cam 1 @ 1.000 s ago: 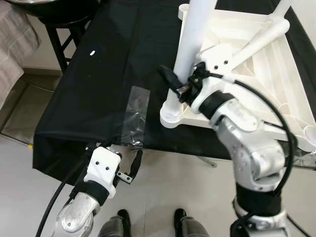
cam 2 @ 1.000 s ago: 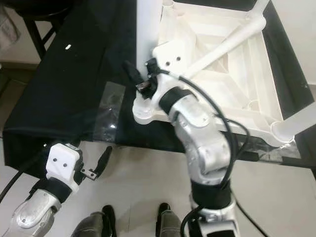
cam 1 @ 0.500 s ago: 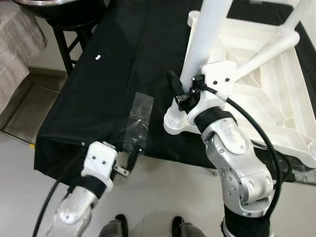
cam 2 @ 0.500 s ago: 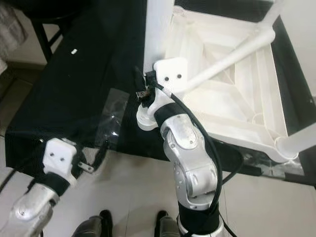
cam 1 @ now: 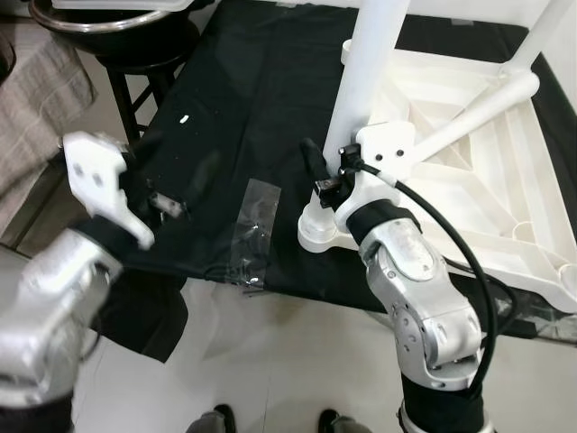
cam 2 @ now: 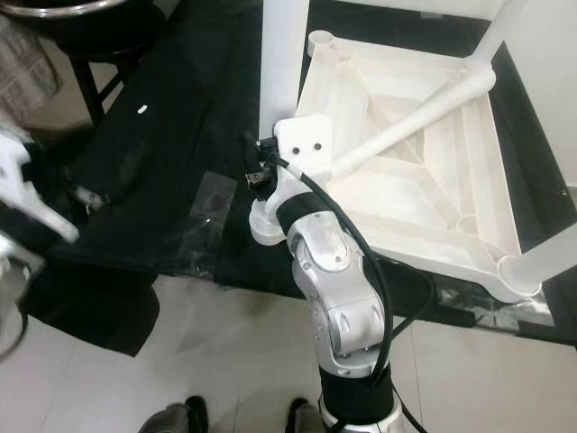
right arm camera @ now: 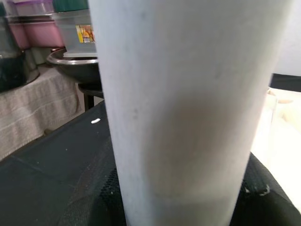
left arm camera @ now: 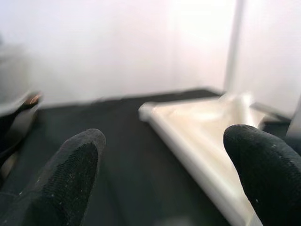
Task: Building children table
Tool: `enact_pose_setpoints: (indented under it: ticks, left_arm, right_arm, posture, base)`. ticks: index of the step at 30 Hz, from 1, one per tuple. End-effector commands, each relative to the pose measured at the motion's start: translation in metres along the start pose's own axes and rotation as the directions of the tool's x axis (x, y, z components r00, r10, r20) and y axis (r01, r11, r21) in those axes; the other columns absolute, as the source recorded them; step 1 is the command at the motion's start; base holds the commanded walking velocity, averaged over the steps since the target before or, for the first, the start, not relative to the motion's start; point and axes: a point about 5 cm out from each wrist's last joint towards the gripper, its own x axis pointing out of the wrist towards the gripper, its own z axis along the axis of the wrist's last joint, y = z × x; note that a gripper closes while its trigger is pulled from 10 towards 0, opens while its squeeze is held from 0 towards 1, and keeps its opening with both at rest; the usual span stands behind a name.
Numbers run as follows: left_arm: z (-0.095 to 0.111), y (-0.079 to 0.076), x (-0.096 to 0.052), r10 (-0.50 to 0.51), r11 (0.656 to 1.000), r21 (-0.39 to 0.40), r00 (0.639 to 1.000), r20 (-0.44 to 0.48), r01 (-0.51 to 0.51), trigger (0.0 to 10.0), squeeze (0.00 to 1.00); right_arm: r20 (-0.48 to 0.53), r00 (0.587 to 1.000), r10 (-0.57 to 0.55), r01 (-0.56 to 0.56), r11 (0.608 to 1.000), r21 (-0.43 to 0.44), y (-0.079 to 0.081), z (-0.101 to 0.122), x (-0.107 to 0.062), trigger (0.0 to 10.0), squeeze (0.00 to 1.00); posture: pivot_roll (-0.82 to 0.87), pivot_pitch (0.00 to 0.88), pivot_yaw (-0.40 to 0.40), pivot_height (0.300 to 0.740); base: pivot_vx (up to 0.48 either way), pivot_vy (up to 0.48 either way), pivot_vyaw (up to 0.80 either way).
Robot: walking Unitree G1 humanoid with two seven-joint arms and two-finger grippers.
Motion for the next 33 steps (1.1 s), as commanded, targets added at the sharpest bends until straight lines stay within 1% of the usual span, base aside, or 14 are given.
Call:
enact_pose_setpoints:
  ticks: [1, 2, 5, 8, 9, 11, 12, 13, 18, 27, 30, 31, 32, 33]
  left_arm:
    - [0.009, 0.001, 0.006, -0.084, 0.996, -0.028, 0.996, 0.02, 0.085, 10.0, 0.0]
    - [0.009, 0.001, 0.006, -0.084, 0.996, -0.028, 0.996, 0.02, 0.085, 10.0, 0.0]
    - [0.026, -0.003, 0.029, -0.242, 0.968, -0.058, 0.968, 0.061, 0.245, 10.0, 0.0]
    - [0.031, -0.009, 0.038, -0.309, 0.947, -0.066, 0.948, 0.069, 0.314, 10.0, 0.0]
    - [0.037, -0.019, 0.056, -0.403, 0.91, -0.071, 0.912, 0.073, 0.408, 10.0, 0.0]
    - [0.037, -0.019, 0.056, -0.403, 0.91, -0.071, 0.912, 0.073, 0.408, 10.0, 0.0]
    - [0.04, -0.032, 0.084, -0.449, 0.887, -0.072, 0.889, 0.087, 0.455, 10.0, 0.0]
    - [0.04, -0.032, 0.084, -0.449, 0.887, -0.072, 0.889, 0.087, 0.455, 10.0, 0.0]
    - [0.042, -0.049, 0.119, -0.501, 0.855, -0.103, 0.861, 0.093, 0.509, 10.0, 0.0]
    - [0.04, -0.07, 0.136, -0.605, 0.772, -0.183, 0.792, 0.085, 0.609, 10.0, 0.0]
    - [0.038, -0.075, 0.143, -0.618, 0.762, -0.2, 0.784, 0.06, 0.616, 10.0, 0.0]
    - [0.037, -0.077, 0.146, -0.624, 0.759, -0.205, 0.78, 0.043, 0.618, 3.5, 0.0]
    - [0.036, -0.078, 0.148, -0.628, 0.756, -0.217, 0.778, 0.026, 0.618, 0.0, 0.0]
    - [0.035, -0.078, 0.15, -0.632, 0.753, -0.224, 0.775, 0.017, 0.619, 0.0, 0.0]
  right_arm:
    - [-0.245, 0.969, -0.04, 0.051, 0.998, 0.04, -0.01, -0.05, -0.004, 10.0, 0.0]
    - [-0.245, 0.969, -0.04, 0.051, 0.998, 0.04, -0.01, -0.05, -0.004, 10.0, 0.0]
    - [-0.221, 0.975, -0.016, 0.026, 0.999, 0.044, -0.01, -0.047, 0.0, 10.0, 0.0]
    - [-0.209, 0.978, -0.001, 0.011, 0.999, 0.047, -0.009, -0.045, 0.003, 10.0, 0.0]
    - [-0.186, 0.982, 0.029, -0.019, 0.998, 0.055, -0.006, -0.042, 0.008, 10.0, 0.0]
    - [-0.186, 0.982, 0.029, -0.019, 0.998, 0.055, -0.006, -0.042, 0.008, 10.0, 0.0]
    - [-0.152, 0.987, 0.051, -0.044, 0.998, 0.052, -0.004, -0.036, 0.014, 10.0, 0.0]
    - [-0.152, 0.987, 0.051, -0.044, 0.998, 0.052, -0.004, -0.036, 0.014, 10.0, 0.0]
    - [-0.107, 0.992, 0.069, -0.065, 0.997, 0.039, -0.005, -0.027, 0.022, 10.0, 0.0]
    - [-0.086, 0.992, 0.094, -0.091, 0.995, 0.043, -0.002, -0.023, 0.024, 10.0, 0.0]
    - [-0.079, 0.991, 0.104, -0.101, 0.994, 0.044, 0.0, -0.022, 0.025, 10.0, 0.0]
    - [-0.076, 0.991, 0.107, -0.104, 0.994, 0.044, 0.001, -0.022, 0.026, 10.0, 0.0]
    - [-0.073, 0.991, 0.111, -0.108, 0.993, 0.044, 0.001, -0.021, 0.027, 10.0, 0.0]
    - [-0.071, 0.991, 0.113, -0.11, 0.993, 0.043, 0.002, -0.02, 0.027, 10.0, 0.0]
  posture:
    - [-0.03, 0.223, 0.003, 0.74]
    - [-0.03, 0.223, 0.003, 0.74]
    - [-0.03, 0.208, -0.001, 0.74]
    - [-0.03, 0.202, -0.002, 0.74]
    - [-0.03, 0.195, 0.0, 0.74]
    - [-0.03, 0.195, 0.0, 0.74]
    - [-0.03, 0.186, 0.004, 0.74]
    - [-0.03, 0.186, 0.004, 0.74]
    - [-0.03, 0.184, 0.013, 0.74]
    - [-0.03, 0.185, 0.017, 0.74]
    - [-0.03, 0.185, 0.018, 0.74]
    - [-0.03, 0.184, 0.019, 0.74]
    - [-0.03, 0.184, 0.019, 0.74]
    - [-0.03, 0.184, 0.019, 0.74]
  base:
    - [0.0, 0.0, 0.0]
    - [0.0, 0.0, 0.0]
    - [0.0, 0.0, 0.0]
    - [0.0, 0.0, 0.0]
    - [0.0, 0.0, 0.0]
    - [0.0, 0.0, 0.0]
    - [0.0, 0.0, 0.0]
    - [0.0, 0.0, 0.0]
    - [0.0, 0.0, 0.0]
    - [0.0, 0.0, 0.0]
    - [0.0, 0.0, 0.0]
    - [0.0, 0.0, 0.0]
    - [0.0, 0.0, 0.0]
    - [0.0, 0.0, 0.0]
